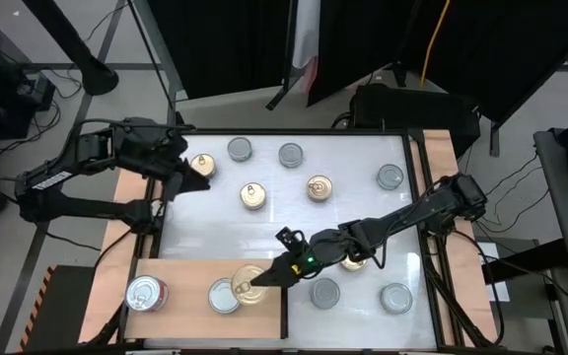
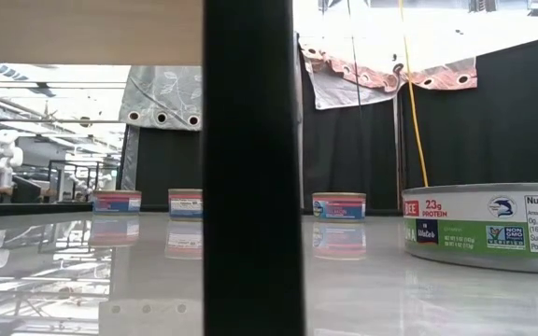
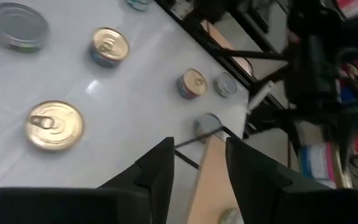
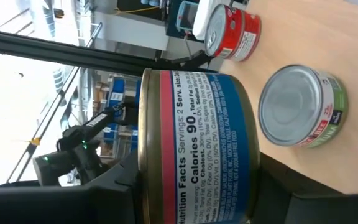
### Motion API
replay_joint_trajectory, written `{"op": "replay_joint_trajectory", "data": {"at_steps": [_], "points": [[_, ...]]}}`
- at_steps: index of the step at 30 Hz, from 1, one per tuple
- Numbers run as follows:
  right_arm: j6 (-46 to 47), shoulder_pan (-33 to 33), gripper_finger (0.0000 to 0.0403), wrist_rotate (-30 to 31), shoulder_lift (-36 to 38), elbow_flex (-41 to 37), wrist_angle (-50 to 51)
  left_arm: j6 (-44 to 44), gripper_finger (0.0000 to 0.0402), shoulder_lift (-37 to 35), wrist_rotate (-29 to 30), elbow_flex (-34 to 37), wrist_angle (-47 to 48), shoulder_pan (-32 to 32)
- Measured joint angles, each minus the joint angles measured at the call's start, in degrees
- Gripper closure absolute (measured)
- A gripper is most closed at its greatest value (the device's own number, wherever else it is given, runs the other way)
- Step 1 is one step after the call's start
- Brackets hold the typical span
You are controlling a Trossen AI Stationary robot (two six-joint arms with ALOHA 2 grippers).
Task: Stack canned seafood by type on shelf
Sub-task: Put the blue pink tuna can on the shelf
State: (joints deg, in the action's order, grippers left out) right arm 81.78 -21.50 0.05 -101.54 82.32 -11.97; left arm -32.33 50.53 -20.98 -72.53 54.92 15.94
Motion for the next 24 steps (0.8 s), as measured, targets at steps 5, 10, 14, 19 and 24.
{"op": "replay_joint_trajectory", "data": {"at_steps": [5,10,14,19,24], "points": [[3.2,0.02,0.0227,-2.44,0.0,0.0,0.36,1.33,0.0256,-0.1,-4.56,0.0,-0.18,-3.18],[7.52,0.0,0.0227,-6.22,0.06,0.0,5.3,1.68,0.0256,-0.24,-2.15,0.02,-0.18,-6.07],[11.57,0.63,0.0227,-5.85,0.06,0.0,9.37,1.64,0.0256,-0.11,1.94,0.02,-0.18,-7.1],[14.01,1.36,0.0227,-5.47,0.02,0.0,13.96,1.65,0.0256,-0.05,4.89,0.04,-0.17,-7.39],[14.69,1.51,0.0227,-5.99,0.04,0.0,15.16,1.72,0.0256,-0.03,6.47,0.04,-0.16,-7.37]]}}
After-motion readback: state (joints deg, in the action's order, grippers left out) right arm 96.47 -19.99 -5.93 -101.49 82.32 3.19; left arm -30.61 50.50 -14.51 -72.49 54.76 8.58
